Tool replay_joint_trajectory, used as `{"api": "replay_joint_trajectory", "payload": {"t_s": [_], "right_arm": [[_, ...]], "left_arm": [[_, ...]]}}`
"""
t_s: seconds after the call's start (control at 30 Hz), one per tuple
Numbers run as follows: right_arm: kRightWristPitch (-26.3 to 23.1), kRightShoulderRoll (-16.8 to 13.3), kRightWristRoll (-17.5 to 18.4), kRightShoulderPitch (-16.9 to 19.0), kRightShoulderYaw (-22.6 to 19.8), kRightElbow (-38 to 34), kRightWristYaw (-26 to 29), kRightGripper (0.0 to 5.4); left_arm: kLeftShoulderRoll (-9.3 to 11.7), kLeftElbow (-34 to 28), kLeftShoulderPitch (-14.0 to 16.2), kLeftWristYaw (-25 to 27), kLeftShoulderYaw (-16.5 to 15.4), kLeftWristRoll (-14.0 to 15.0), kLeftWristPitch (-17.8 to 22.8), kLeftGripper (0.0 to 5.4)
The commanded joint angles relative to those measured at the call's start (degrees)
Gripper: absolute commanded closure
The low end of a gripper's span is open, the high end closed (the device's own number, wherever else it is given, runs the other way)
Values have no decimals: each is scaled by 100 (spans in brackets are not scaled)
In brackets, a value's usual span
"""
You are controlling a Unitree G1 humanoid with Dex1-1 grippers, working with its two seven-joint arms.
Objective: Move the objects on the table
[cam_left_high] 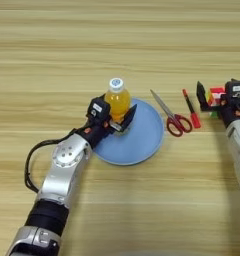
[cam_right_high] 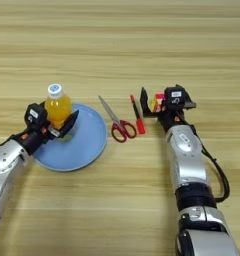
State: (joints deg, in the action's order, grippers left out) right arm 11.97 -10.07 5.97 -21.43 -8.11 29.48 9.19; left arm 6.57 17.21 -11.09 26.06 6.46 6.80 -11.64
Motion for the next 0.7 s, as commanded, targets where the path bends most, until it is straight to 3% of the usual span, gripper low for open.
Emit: {"api": "replay_joint_trajectory", "payload": {"t_s": [0.03,0.27,0.7], "right_arm": [[-51,4,-11,-21,22,-61,6,0],[-50,1,-9,-23,23,-57,6,0],[-52,-2,-13,-21,33,-55,18,0]], "left_arm": [[28,25,-48,-26,-8,-73,63,73],[16,15,-53,-46,-18,-73,39,2],[-172,-562,26,290,-186,492,-382,2]]}}
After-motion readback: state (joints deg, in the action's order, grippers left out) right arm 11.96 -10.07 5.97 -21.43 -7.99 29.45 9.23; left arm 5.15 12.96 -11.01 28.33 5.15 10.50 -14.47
